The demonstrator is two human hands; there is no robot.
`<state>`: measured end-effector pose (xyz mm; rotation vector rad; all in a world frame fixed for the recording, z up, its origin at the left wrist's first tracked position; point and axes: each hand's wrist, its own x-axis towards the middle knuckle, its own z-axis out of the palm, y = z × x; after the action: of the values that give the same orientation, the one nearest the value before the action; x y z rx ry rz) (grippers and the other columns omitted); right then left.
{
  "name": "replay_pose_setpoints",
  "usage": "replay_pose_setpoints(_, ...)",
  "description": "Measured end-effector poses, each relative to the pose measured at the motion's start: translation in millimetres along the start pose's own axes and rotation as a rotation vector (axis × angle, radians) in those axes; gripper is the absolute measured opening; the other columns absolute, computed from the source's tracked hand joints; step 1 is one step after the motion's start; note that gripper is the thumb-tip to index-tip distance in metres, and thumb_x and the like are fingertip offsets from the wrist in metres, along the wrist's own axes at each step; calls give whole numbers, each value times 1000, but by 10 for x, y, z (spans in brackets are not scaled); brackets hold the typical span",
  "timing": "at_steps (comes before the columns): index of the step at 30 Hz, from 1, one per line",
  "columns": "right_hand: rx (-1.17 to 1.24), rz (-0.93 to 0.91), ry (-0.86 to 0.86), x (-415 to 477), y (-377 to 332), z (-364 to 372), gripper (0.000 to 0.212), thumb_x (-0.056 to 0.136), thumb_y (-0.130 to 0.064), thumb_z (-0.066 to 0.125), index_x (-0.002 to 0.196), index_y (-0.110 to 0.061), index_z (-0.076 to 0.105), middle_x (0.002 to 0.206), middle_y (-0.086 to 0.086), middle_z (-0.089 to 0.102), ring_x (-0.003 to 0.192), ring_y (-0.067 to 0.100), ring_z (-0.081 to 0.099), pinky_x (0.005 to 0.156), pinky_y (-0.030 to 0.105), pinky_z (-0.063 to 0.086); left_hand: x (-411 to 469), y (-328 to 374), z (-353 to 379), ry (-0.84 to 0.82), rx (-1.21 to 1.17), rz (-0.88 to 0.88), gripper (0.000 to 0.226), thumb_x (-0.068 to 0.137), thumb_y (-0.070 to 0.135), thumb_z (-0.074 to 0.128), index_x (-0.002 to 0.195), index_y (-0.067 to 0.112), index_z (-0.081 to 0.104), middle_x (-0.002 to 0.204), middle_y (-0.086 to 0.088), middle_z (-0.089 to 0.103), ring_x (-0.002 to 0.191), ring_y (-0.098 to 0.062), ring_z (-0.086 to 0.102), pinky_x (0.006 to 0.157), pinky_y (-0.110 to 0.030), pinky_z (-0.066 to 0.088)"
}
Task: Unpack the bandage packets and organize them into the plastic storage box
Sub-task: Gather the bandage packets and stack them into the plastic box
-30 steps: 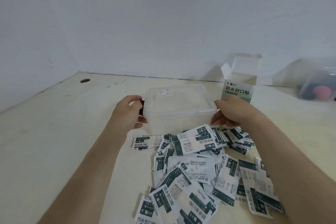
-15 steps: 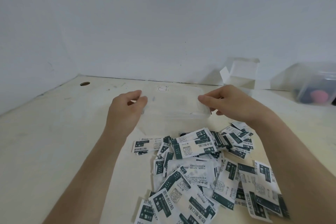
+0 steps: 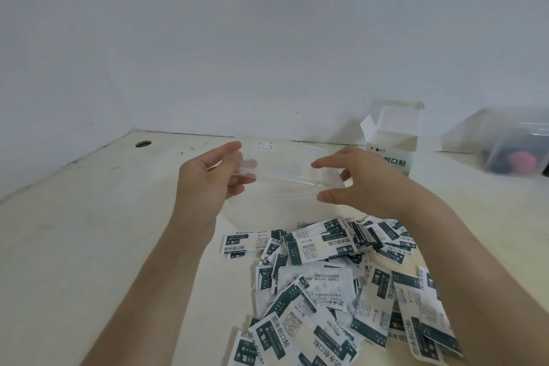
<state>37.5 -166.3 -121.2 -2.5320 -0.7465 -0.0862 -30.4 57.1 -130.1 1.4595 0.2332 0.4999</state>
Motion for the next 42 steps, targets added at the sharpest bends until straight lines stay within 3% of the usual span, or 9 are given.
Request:
replay_pose_setpoints(8, 35, -65, 106, -70, 33, 53, 44, 88, -41, 66, 131, -33, 59, 122, -10, 53, 81, 1, 54, 76, 17, 33, 18, 14, -16, -13, -44, -19, 21, 98, 14, 49, 110, 17, 66, 93, -8, 77, 83, -19, 73, 69, -24, 55)
replay_pose_setpoints(12, 98, -118, 334, -71, 25, 60, 34, 91, -37, 62, 122, -23, 68, 111, -7, 64, 77, 6, 57, 70, 13, 39, -12, 36, -30, -60, -74, 21, 17, 101, 20, 46, 115, 22, 56, 96, -8, 76, 86, -19, 71, 65, -29, 53)
replay_pose_setpoints(17, 291, 34, 620, -90, 94, -65, 29, 92, -38, 62, 113, -20, 72, 73, -18, 60, 61, 2, 51, 70, 25, 47, -48, -45, 2, -237, 354, 270, 22, 83, 30, 70, 104, 34, 62, 91, 12, 74, 84, -2, 65, 75, -21, 52)
replay_pose_setpoints(19, 348, 94, 675, -114, 194, -153, 27, 92, -38, 62, 110, -20, 72, 79, -13, 67, 66, 10, 58, 77, 37, 55, -78, -105, 20, -316, 571, 320, 18, 76, 33, 77, 92, 38, 70, 88, 22, 71, 87, 5, 62, 85, -17, 47)
replay_pose_setpoints(22, 295, 154, 689, -141, 358, -246, 23, 93, -35, 61, 104, -18, 73, 91, -2, 73, 78, 15, 63, 81, 41, 55, -102, -162, 48, -297, 752, 402, 23, 82, 22, 76, 81, 44, 71, 86, 34, 67, 92, 14, 59, 95, -11, 38)
replay_pose_setpoints(25, 245, 208, 664, -165, 502, -282, 17, 92, -31, 63, 98, -19, 73, 86, 0, 72, 77, 18, 61, 75, 33, 50, -72, -185, 67, -273, 738, 410, 31, 85, 12, 72, 80, 43, 70, 84, 37, 66, 89, 14, 60, 82, 1, 36)
replay_pose_setpoints(31, 91, 250, 636, -99, 742, -268, 17, 90, -21, 65, 105, -15, 72, 99, 7, 62, 78, 24, 57, 75, 25, 35, -47, -228, 131, -308, 700, 429, 25, 86, 7, 70, 84, 32, 75, 85, 19, 73, 89, 8, 63, 79, 1, 37)
replay_pose_setpoints(36, 54, 346, 623, -19, 945, -270, 31, 90, -16, 62, 122, -19, 64, 118, 16, 54, 90, 34, 62, 83, 31, 40, 24, -207, 272, -375, 716, 395, 21, 86, 8, 70, 86, 28, 77, 85, 20, 73, 89, 9, 63, 78, 1, 37)
replay_pose_setpoints(42, 86, 364, 564, 82, 1046, -226, 44, 89, -8, 59, 131, -20, 53, 119, 16, 60, 104, 34, 59, 86, 39, 47, 98, -201, 412, -454, 716, 351, 21, 86, 10, 71, 84, 30, 77, 85, 23, 72, 90, 6, 64, 81, 0, 38)
